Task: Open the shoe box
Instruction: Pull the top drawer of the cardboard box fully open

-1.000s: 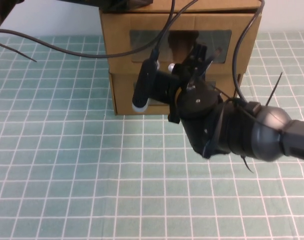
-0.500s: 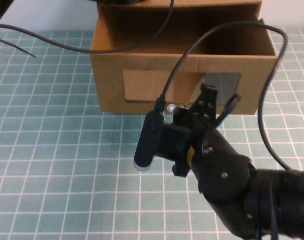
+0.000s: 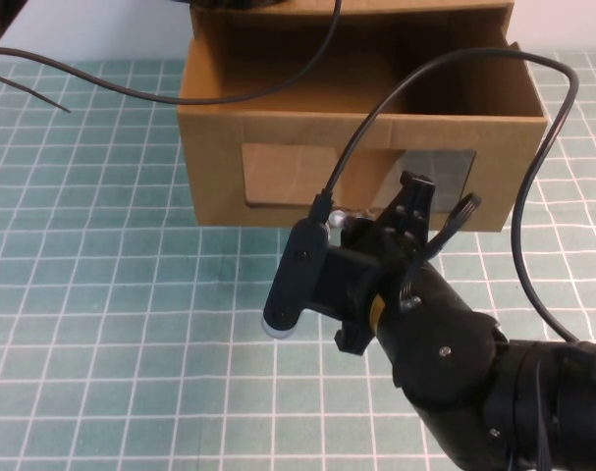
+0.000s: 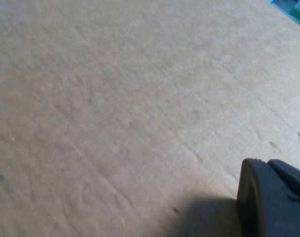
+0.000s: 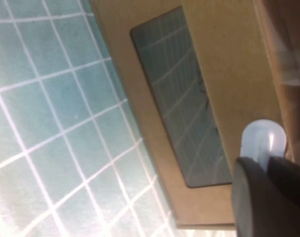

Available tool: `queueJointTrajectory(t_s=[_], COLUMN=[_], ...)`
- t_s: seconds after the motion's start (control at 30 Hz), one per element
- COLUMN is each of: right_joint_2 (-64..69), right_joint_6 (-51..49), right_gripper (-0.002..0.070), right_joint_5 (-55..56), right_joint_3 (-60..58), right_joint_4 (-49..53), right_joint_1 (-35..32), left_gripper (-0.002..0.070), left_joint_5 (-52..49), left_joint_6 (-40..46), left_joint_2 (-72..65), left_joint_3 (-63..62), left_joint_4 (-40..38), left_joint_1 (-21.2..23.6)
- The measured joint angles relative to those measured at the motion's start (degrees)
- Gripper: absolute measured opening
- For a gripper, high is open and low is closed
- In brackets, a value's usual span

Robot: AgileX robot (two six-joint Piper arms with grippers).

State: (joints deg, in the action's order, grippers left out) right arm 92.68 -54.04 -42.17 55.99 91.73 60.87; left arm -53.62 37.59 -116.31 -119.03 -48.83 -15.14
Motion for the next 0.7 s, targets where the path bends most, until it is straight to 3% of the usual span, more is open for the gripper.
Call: queueJointTrajectory(t_s=[0.1,0.2,0.47,0.57,0.7], right_joint_2=[-0.50,-1.99,-7.54,-11.29,-17.92], right_joint_6=[0.94,5.98,12.76,17.23,23.16], right_gripper=[0.0036,0.0111,0.0492,0.0540,0.0540], right_joint_5=[2.49,8.58,9.27,10.33,11.82], right_joint_3=[0.00,0.00,-0.09,-0.09,-0.09], right_joint_4=[-2.64,-8.81,-19.21,-23.64,-31.79], right_joint_1=[0.00,0.04,0.28,0.28,0.28], left_gripper=[-0.0005,-0.0005,-0.0005,-0.0005,-0.0005], left_joint_5=[0.00,0.09,0.13,0.13,-0.10], left_joint_6=[-0.23,-0.23,-0.35,-0.48,-1.96], left_joint_2=[0.00,0.00,0.00,0.00,1.17], left_joint_3=[0.00,0.00,0.00,0.00,0.00], left_joint_4=[0.00,0.00,-0.10,-0.10,0.72], left_joint_1=[0.00,0.00,0.00,0.00,0.10])
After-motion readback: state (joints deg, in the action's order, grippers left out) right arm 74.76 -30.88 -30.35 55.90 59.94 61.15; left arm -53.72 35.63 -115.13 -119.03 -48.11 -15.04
